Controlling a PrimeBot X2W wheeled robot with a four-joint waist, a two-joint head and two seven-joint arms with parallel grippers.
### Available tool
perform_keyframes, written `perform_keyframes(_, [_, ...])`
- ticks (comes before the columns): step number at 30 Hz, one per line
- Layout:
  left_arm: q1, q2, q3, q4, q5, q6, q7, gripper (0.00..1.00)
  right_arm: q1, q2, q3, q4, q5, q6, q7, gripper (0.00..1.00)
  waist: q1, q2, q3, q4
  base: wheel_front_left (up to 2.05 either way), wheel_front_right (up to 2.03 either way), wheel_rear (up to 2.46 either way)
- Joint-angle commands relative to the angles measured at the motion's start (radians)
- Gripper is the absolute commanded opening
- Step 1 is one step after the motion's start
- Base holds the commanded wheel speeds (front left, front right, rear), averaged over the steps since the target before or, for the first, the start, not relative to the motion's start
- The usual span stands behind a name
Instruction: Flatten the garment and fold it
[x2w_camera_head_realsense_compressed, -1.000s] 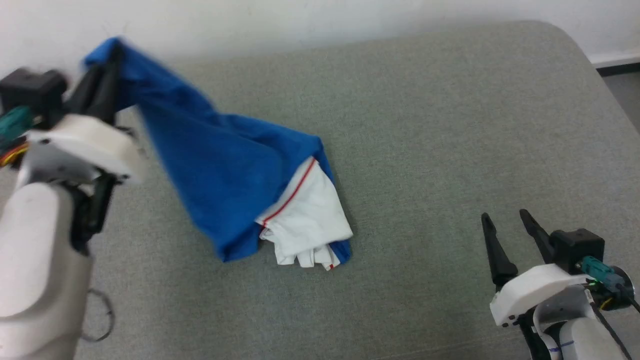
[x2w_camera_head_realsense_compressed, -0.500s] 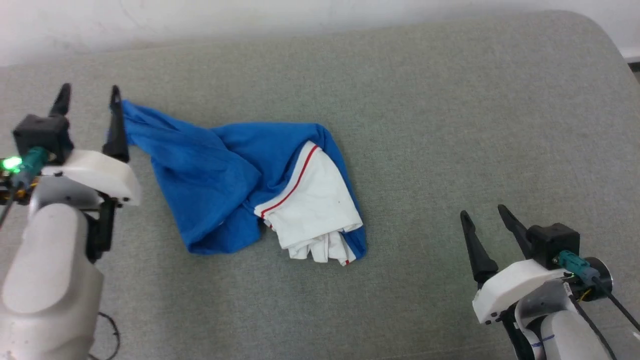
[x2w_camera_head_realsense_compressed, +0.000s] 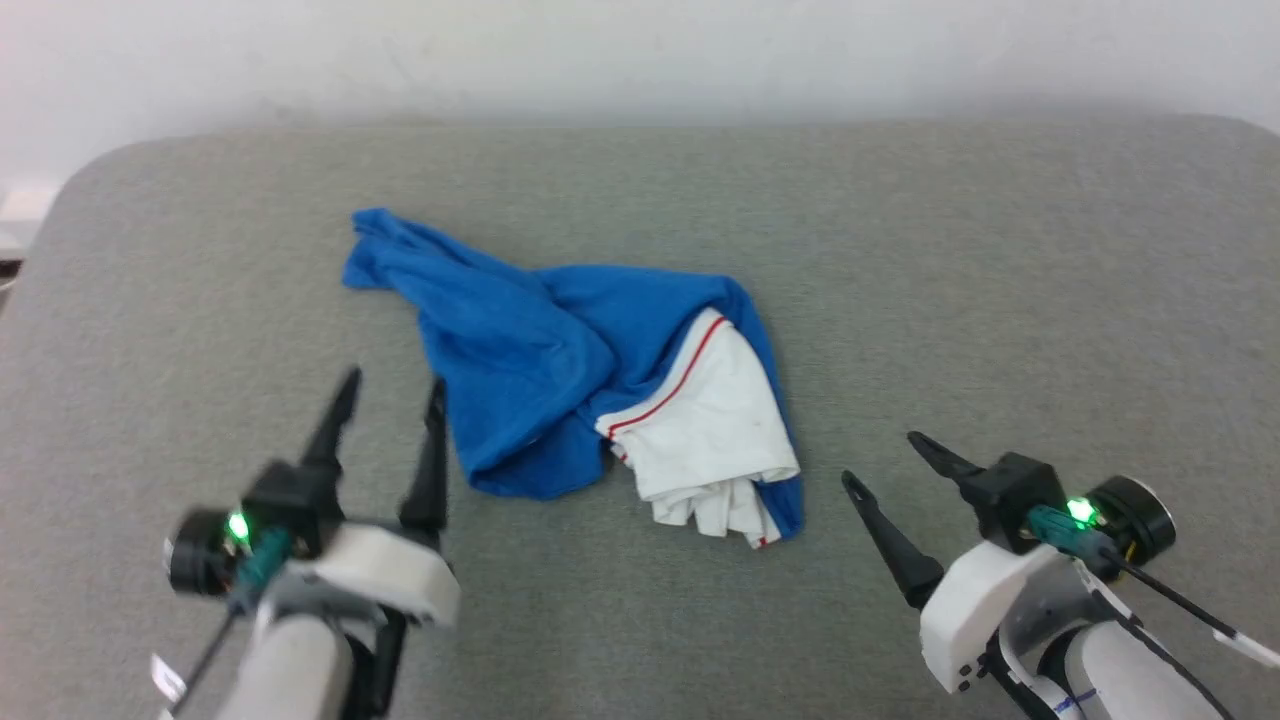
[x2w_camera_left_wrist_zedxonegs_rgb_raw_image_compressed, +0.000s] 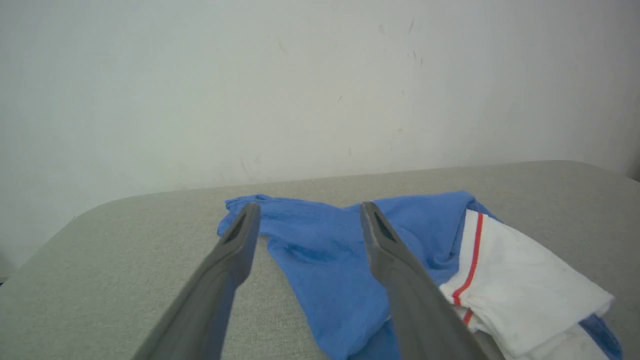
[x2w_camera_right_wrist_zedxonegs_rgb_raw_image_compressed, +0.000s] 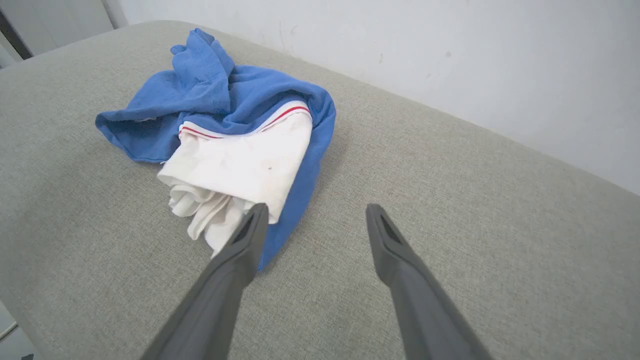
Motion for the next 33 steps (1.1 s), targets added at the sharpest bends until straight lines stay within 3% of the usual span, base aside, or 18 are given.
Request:
perform_keyframes(1, [0.038, -0.011, -0.012, -0.014, 0.002, 0.012, -0.007, 1.00, -0.031, -0.023, 0.027, -0.013, 0.014, -0.002, 0.017, 1.00, 0.0001, 0.0000, -0.002, 0.057, 0.00, 0.00, 0.00])
perform_keyframes(6, [0.127, -0.062, -0.058, -0.058, 0.008, 0.035, -0.013, 1.00, -0.110, -0.102, 0.128, -0.006, 0.034, -0.002, 0.080, 1.00, 0.0001, 0.0000, 0.025, 0.127, 0.00, 0.00, 0.00])
perform_keyframes(13, [0.146, -0.122, -0.070, -0.045, -0.018, 0.037, -0.023, 1.00, -0.220, -0.168, 0.256, 0.126, 0.024, -0.002, 0.137, 1.00, 0.0001, 0.0000, 0.062, 0.220, 0.00, 0.00, 0.00])
perform_keyframes(21, [0.119, -0.134, -0.060, -0.018, -0.016, 0.020, -0.027, 1.00, -0.309, -0.171, 0.318, 0.275, 0.008, -0.002, 0.107, 1.00, 0.0001, 0.0000, 0.086, 0.279, 0.00, 0.00, 0.00])
perform_keyframes(26, [0.118, -0.147, -0.053, -0.013, -0.011, 0.018, -0.027, 1.00, -0.332, -0.130, 0.282, 0.353, 0.004, -0.002, 0.049, 1.00, 0.0001, 0.0000, 0.087, 0.287, 0.00, 0.00, 0.00])
perform_keyframes(28, [0.123, -0.152, -0.049, -0.012, -0.009, 0.018, -0.027, 1.00, -0.333, -0.111, 0.265, 0.366, 0.017, -0.002, 0.030, 0.25, 0.0001, 0.0000, 0.079, 0.280, 0.00, 0.00, 0.00])
perform_keyframes(29, [0.126, -0.153, -0.047, -0.011, -0.008, 0.018, -0.027, 1.00, -0.329, -0.100, 0.252, 0.368, 0.033, -0.002, 0.024, 0.00, 0.0001, 0.0000, 0.073, 0.274, 0.00, 0.00, 0.00])
perform_keyframes(33, [0.139, -0.150, -0.039, -0.012, -0.003, 0.014, -0.028, 1.00, -0.299, -0.070, 0.181, 0.337, 0.097, -0.002, 0.016, 0.00, 0.0001, 0.0000, 0.044, 0.233, 0.00, 0.00, 0.00])
